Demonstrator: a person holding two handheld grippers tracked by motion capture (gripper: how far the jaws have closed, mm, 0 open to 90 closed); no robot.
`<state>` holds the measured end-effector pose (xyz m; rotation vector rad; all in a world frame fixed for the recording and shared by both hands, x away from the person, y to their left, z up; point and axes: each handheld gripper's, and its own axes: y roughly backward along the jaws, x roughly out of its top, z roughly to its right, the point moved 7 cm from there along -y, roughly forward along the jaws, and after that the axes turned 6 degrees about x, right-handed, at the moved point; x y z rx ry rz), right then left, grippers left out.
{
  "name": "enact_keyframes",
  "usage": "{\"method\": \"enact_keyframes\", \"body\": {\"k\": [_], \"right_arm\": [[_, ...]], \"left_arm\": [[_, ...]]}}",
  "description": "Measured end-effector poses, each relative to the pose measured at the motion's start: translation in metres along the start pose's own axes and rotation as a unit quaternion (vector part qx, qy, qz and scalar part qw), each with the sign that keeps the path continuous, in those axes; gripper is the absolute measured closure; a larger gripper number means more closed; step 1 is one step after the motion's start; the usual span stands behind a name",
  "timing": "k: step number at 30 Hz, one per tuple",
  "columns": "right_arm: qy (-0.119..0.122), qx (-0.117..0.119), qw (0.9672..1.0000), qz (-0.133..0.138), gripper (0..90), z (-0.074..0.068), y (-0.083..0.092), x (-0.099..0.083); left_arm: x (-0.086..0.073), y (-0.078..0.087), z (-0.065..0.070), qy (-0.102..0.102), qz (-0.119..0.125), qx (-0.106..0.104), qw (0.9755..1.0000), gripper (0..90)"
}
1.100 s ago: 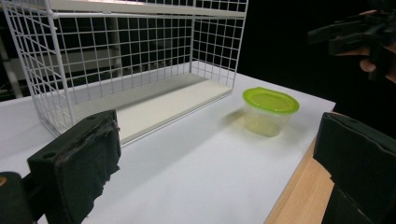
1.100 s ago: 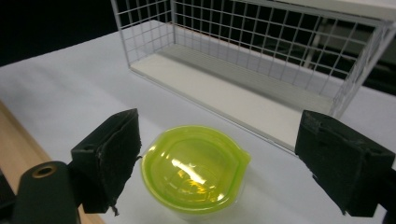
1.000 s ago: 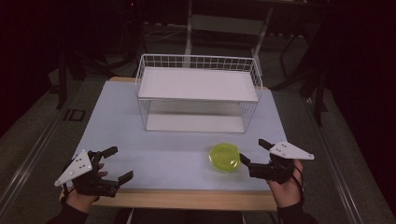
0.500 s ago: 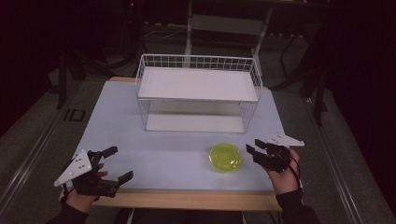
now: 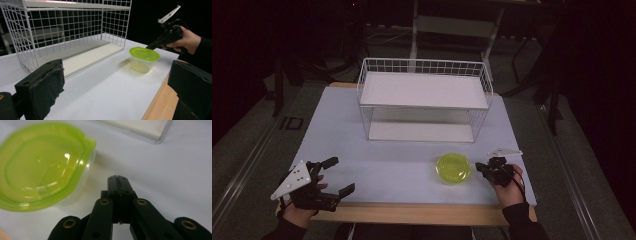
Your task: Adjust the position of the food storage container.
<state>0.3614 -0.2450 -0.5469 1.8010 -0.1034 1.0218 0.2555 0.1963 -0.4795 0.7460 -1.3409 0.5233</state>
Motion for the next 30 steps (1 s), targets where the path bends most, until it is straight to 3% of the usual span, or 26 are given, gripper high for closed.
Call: {"method": "enact_keyframes", "body": {"k": [13, 19, 30], "right_arm": [[-0.018, 0.033, 0.9987, -0.034, 90.0, -0.012, -0.028, -0.008], [-0.01, 0.042, 0.9982, -0.043, 90.0, -0.022, -0.036, -0.006], [0.011, 0.082, 0.9954, -0.047, 90.0, -0.057, -0.053, 0.004]], "left_arm": [[0.0, 0.0, 0.0, -0.001, 0.001, 0.0, 1.0, 1.7], [0.0, 0.0, 0.0, 0.0, 0.0, 0.0, 1.0, 1.7], [0.0, 0.0, 0.0, -0.001, -0.001, 0.0, 1.0, 1.7]]}}
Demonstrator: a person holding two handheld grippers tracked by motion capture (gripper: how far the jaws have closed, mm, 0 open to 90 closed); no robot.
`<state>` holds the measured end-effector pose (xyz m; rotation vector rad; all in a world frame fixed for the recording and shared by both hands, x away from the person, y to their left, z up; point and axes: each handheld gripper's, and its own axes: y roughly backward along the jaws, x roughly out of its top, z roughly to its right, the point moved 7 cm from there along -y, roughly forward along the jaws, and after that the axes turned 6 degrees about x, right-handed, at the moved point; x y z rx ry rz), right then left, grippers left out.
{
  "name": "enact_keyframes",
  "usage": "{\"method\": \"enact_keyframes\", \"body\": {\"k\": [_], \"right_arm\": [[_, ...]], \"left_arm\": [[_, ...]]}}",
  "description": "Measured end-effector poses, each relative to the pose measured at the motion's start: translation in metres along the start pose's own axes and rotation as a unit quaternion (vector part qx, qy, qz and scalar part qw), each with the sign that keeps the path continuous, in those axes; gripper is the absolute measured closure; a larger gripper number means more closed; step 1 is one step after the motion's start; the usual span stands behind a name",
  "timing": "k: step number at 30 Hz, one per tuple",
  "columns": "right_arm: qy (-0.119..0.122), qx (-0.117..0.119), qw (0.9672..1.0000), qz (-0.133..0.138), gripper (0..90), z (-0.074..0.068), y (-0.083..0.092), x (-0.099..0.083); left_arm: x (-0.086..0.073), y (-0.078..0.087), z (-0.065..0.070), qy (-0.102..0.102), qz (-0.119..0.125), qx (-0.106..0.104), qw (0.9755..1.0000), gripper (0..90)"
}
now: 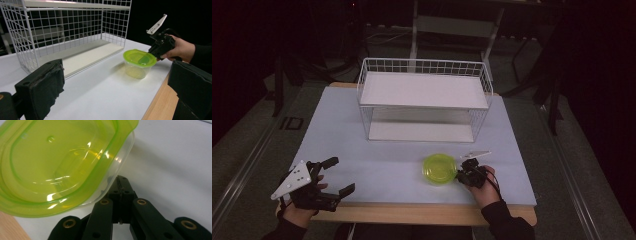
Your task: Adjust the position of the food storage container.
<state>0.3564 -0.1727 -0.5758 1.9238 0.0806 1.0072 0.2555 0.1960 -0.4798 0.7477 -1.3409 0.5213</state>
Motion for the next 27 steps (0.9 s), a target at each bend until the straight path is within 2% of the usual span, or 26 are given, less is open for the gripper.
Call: {"method": "enact_keyframes", "body": {"k": [8, 17, 27], "right_arm": [[0.019, 0.017, 0.9996, -0.009, 90.0, -0.026, -0.016, 0.008], [0.033, 0.039, 0.9987, -0.009, 90.0, -0.044, -0.024, 0.011], [0.036, 0.042, 0.9984, -0.009, 90.0, -0.052, -0.034, 0.019]], "left_arm": [[0.0, 0.0, 0.001, -0.002, -0.001, -0.002, 1.0, 1.7], [-0.001, -0.001, 0.002, -0.003, -0.004, -0.005, 1.0, 1.7], [-0.001, -0.001, 0.002, -0.005, -0.006, -0.007, 0.9999, 1.7]]}}
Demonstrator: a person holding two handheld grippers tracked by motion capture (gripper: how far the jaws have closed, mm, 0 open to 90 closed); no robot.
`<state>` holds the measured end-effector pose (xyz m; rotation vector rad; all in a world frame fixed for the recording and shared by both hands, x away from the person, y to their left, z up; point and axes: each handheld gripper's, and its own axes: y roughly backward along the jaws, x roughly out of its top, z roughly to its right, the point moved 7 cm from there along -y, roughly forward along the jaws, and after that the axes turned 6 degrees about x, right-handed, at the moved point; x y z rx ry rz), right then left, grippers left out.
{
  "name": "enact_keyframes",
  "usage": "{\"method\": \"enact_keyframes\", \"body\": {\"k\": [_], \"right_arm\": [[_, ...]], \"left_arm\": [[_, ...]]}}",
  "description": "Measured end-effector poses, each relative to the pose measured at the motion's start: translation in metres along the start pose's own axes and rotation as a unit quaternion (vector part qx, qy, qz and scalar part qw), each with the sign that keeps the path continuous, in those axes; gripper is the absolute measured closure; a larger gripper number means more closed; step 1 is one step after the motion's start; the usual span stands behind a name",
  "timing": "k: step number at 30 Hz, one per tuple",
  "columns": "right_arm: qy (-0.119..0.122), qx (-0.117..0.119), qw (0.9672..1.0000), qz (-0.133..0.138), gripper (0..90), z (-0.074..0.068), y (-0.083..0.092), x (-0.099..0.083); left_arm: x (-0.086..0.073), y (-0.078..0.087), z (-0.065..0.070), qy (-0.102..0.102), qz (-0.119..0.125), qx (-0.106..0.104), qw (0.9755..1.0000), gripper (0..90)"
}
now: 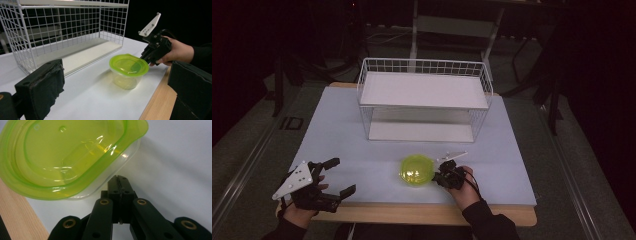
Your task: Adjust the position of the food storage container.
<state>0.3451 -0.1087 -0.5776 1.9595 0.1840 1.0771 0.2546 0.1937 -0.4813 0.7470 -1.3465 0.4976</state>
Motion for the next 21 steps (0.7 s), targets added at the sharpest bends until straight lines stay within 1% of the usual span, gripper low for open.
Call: {"method": "enact_keyframes", "body": {"k": [4, 7, 10, 11, 12, 13, 15, 16, 17, 18, 19, 20, 21], "right_arm": [[0.003, -0.003, 1.0, 0.0, 90.0, -0.001, -0.003, 0.002], [0.007, -0.009, 0.9999, 0.002, 88.7, -0.001, 0.0, 0.003], [0.017, -0.028, 0.9995, 0.001, 86.5, 0.003, 0.007, 0.003], [0.017, -0.028, 0.9995, 0.001, 86.5, 0.003, 0.007, 0.003], [0.021, -0.04, 0.999, -0.004, 86.2, 0.005, 0.01, 0.002], [0.01, -0.049, 0.9988, 0.001, 83.4, 0.008, 0.019, 0.0], [0.019, -0.069, 0.9974, 0.007, 80.7, 0.012, 0.029, 0.0], [0.022, -0.078, 0.9967, 0.011, 79.5, 0.014, 0.035, 0.0], [0.024, -0.084, 0.9959, 0.021, 77.0, 0.015, 0.044, 0.001], [0.026, -0.088, 0.9955, 0.024, 74.3, 0.015, 0.049, 0.001], [0.034, -0.095, 0.9946, 0.026, 71.3, 0.014, 0.056, 0.001], [0.042, -0.098, 0.9937, 0.032, 68.1, 0.013, 0.064, 0.002], [0.043, -0.097, 0.9937, 0.036, 64.6, 0.012, 0.069, 0.001]], "left_arm": [[0.0, 0.0, 0.0, 0.0, -0.001, -0.001, 1.0, 1.7], [0.0, 0.0, 0.0, 0.002, 0.0, -0.002, 1.0, 1.7], [0.0, 0.0, 0.0, 0.003, -0.001, -0.003, 1.0, 1.7], [0.0, 0.0, 0.0, 0.003, -0.001, -0.003, 1.0, 1.7], [0.0, 0.0, 0.001, 0.008, 0.0, -0.005, 1.0, 1.7], [0.001, 0.0, 0.002, 0.01, 0.002, -0.008, 0.9999, 1.7], [0.002, -0.001, 0.004, 0.013, 0.003, -0.013, 0.9998, 1.7], [0.003, -0.002, 0.006, 0.017, 0.002, -0.019, 0.9997, 1.7], [0.003, -0.003, 0.007, 0.021, 0.001, -0.024, 0.9995, 1.7], [0.003, -0.004, 0.009, 0.024, -0.004, -0.027, 0.9993, 1.7], [0.003, -0.006, 0.011, 0.027, -0.009, -0.033, 0.999, 1.7], [0.003, -0.007, 0.013, 0.027, -0.013, -0.039, 0.9988, 1.7], [0.003, -0.008, 0.014, 0.025, -0.017, -0.04, 0.9987, 1.7]]}}
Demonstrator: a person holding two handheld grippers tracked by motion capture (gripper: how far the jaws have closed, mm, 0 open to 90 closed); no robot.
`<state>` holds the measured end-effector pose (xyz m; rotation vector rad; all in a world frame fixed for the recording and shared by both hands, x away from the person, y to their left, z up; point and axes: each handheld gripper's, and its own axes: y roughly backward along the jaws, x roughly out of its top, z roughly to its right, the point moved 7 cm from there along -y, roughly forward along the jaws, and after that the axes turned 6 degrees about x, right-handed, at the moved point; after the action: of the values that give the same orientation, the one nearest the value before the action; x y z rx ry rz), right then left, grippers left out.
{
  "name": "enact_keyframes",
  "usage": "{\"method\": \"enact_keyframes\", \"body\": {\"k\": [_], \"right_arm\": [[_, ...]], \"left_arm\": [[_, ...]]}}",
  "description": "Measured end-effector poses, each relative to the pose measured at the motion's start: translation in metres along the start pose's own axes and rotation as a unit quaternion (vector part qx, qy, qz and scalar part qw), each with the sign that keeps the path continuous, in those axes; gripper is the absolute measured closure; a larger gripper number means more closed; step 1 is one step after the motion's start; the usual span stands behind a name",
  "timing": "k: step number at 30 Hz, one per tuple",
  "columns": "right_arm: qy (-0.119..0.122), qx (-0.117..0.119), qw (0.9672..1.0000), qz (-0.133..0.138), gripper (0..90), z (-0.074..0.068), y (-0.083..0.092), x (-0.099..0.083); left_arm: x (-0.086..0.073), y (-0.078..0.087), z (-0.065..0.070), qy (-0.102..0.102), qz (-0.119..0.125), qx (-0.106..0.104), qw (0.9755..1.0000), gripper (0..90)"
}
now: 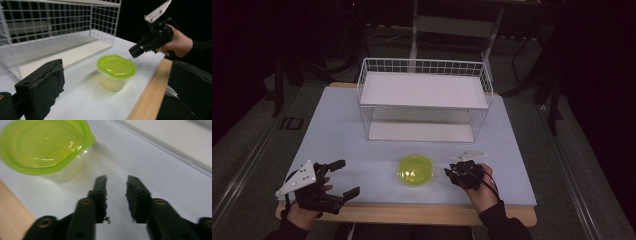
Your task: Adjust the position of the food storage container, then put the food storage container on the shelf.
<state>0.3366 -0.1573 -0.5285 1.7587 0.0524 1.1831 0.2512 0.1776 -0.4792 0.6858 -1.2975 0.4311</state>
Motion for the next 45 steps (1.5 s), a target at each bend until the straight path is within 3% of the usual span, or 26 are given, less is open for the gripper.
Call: {"method": "enact_keyframes", "body": {"k": [2, 3, 4, 7, 8, 9, 12, 16, 21, 23, 26, 30, 33, 37, 40, 41, 42, 45], "right_arm": [[-0.002, 0.007, 0.9999, 0.009, 56.2, -0.001, 0.009, 0.0], [-0.002, 0.007, 0.9999, 0.009, 56.2, -0.001, 0.009, 0.0], [-0.008, 0.018, 0.9997, 0.017, 45.2, -0.003, 0.016, 0.0], [-0.021, 0.035, 0.9987, 0.031, 34.0, -0.008, 0.022, 0.003], [-0.021, 0.035, 0.9987, 0.031, 34.0, -0.008, 0.022, 0.003], [-0.024, 0.037, 0.9982, 0.041, 30.1, -0.01, 0.024, 0.005], [-0.021, 0.063, 0.9958, 0.063, 18.2, -0.018, 0.032, 0.014], [-0.019, 0.084, 0.9931, 0.08, 13.1, -0.025, 0.035, 0.025], [-0.021, 0.086, 0.9923, 0.087, 13.9, -0.028, 0.034, 0.034], [-0.016, 0.079, 0.9927, 0.091, 14.3, -0.026, 0.032, 0.037], [-0.004, 0.077, 0.9926, 0.094, 14.4, -0.023, 0.028, 0.041], [-0.006, 0.063, 0.9927, 0.103, 15.6, -0.017, 0.024, 0.046], [-0.049, 0.076, 0.9919, 0.09, 17.1, -0.014, 0.02, 0.045], [-0.081, 0.091, 0.9898, 0.073, 17.4, -0.015, 0.009, 0.04], [-0.098, 0.085, 0.9894, 0.065, 14.2, -0.015, 0.001, 0.038], [-0.103, 0.092, 0.9883, 0.064, 13.8, -0.016, -0.001, 0.038], [-0.113, 0.094, 0.9872, 0.063, 14.1, -0.016, -0.004, 0.038], [-0.134, 0.101, 0.9848, 0.045, 17.3, -0.016, -0.013, 0.034]], "left_arm": [[0.0, -0.005, 0.003, -0.011, -0.009, -0.001, 0.9999, 1.7], [0.0, -0.005, 0.003, -0.011, -0.009, -0.001, 0.9999, 1.7], [0.001, -0.007, 0.004, -0.012, -0.01, -0.002, 0.9999, 1.7], [0.006, -0.013, 0.007, -0.018, -0.012, -0.002, 0.9998, 1.7], [0.006, -0.013, 0.007, -0.018, -0.012, -0.002, 0.9998, 1.7], [0.008, -0.017, 0.01, -0.022, -0.024, -0.002, 0.9995, 1.7], [0.01, -0.021, 0.012, -0.01, -0.034, -0.009, 0.9993, 1.7], [0.018, -0.034, 0.015, 0.014, -0.063, -0.014, 0.9978, 1.7], [0.026, -0.05, 0.02, 0.015, -0.104, -0.016, 0.9943, 1.7], [0.03, -0.056, 0.022, 0.021, -0.113, -0.025, 0.9931, 1.7], [0.033, -0.067, 0.02, 0.032, -0.125, -0.017, 0.9915, 1.7], [0.027, -0.084, 0.016, 0.062, -0.15, -0.014, 0.9866, 1.7], [0.02, -0.093, 0.015, 0.073, -0.164, -0.018, 0.9835, 3.1], [0.012, -0.105, 0.014, 0.114, -0.169, -0.024, 0.9787, 11.7], [0.005, -0.113, 0.011, 0.154, -0.176, -0.019, 0.9721, 14.5], [0.002, -0.115, 0.009, 0.164, -0.179, -0.016, 0.9699, 14.5], [-0.001, -0.119, 0.006, 0.174, -0.187, -0.004, 0.9668, 15.1], [-0.009, -0.125, 0.003, 0.189, -0.202, 0.007, 0.9609, 16.0]]}}
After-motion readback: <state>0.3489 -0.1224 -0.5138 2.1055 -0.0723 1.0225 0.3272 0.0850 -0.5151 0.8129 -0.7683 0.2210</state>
